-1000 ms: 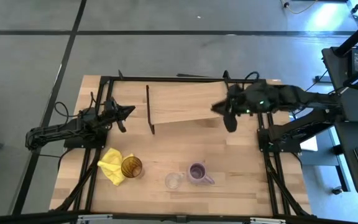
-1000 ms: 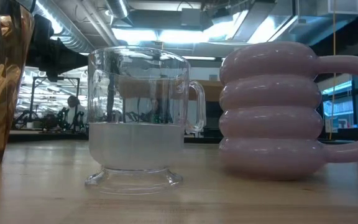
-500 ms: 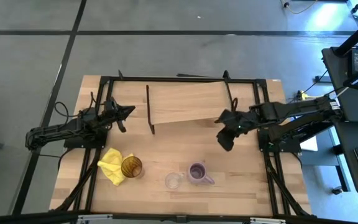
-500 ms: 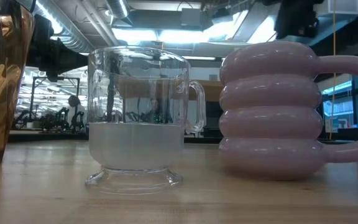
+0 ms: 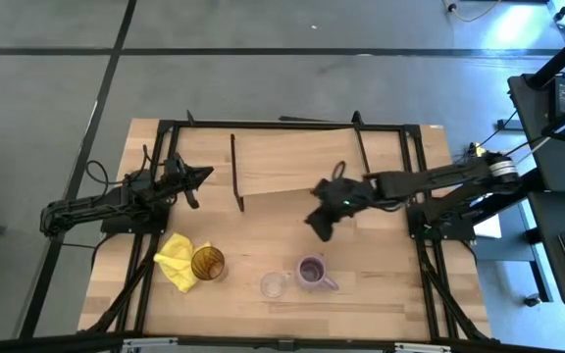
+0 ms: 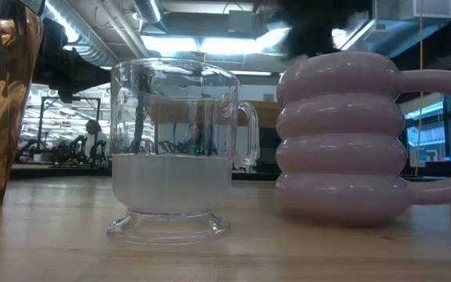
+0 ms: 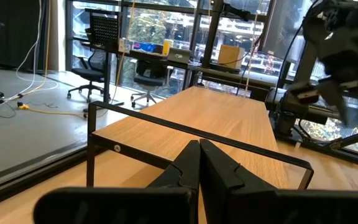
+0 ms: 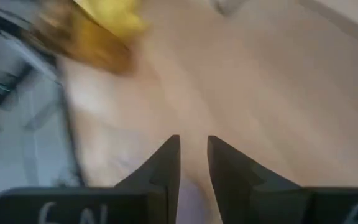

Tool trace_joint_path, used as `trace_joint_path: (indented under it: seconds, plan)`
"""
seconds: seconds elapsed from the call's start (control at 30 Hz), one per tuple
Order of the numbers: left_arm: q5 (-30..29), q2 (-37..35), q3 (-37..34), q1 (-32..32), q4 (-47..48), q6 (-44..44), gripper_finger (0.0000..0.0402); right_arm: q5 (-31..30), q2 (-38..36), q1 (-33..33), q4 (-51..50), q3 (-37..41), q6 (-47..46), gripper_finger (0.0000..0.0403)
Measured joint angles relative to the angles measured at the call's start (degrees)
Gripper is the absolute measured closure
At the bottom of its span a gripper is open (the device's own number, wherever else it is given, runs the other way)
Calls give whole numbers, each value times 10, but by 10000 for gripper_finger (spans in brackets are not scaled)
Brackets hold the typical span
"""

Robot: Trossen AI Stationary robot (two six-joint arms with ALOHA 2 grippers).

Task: Stack small to large cups/mugs on shelf
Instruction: Adjust the shelf on the table

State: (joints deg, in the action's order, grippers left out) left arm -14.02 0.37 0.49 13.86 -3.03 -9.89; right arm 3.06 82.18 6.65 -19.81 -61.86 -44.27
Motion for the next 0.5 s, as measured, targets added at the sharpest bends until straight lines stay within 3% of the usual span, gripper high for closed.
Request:
trace_joint_path:
  seconds: [0.3, 0.5]
  plan:
    - [0, 0, 0, 0, 0, 0, 401, 73, 180, -12, -7, -174, 88, 348]
    - [0, 0, 0, 0, 0, 0, 401, 82, 272, -19, -28, -295, 148, 367]
